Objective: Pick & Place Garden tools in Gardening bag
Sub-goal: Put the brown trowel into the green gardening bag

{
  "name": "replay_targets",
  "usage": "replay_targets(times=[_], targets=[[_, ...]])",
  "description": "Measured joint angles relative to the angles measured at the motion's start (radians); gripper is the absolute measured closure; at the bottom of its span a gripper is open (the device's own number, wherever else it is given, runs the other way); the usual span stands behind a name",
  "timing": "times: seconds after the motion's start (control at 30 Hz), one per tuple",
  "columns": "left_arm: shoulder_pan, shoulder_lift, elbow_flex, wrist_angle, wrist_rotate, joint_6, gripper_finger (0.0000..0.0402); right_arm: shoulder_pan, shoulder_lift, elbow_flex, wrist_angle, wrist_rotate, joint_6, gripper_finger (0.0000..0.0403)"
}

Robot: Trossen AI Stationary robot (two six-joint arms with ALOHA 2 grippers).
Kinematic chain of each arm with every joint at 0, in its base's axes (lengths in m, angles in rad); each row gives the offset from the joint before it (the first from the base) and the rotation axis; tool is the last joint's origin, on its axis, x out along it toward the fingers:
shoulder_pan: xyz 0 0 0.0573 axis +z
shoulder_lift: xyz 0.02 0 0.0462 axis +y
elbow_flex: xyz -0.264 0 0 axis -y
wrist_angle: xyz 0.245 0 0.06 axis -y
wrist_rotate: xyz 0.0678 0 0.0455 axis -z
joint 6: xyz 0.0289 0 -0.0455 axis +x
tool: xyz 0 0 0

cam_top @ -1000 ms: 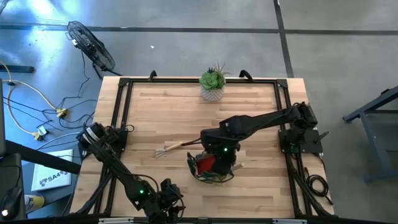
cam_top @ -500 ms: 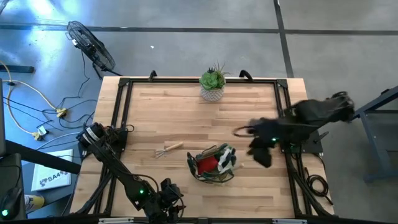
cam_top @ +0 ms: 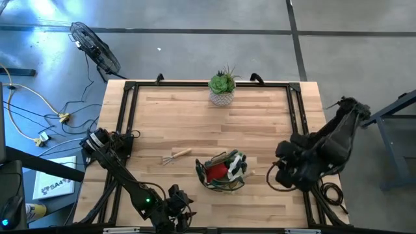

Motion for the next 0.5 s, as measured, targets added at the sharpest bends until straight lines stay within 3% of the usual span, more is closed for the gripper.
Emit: replay_targets(times=[0.27,0.37,0.5], targets=[[0.0,0.0,0.0,0.0,0.0,-0.009,0.0172,0.0,-0.001,-0.271,0.211,-0.041,0.077,0.0268],[0.0,0.0,0.0,0.0,0.0,-0.009,0.0172,-0.033,-0.001,-0.32,0.33,-0.055,0.022,0.0268],[0.0,0.0,0.0,0.0,0.0,-0.012,0.0172,-0.082,-0.001,-0.329,0.475,0.007,-0.109,0.0268]])
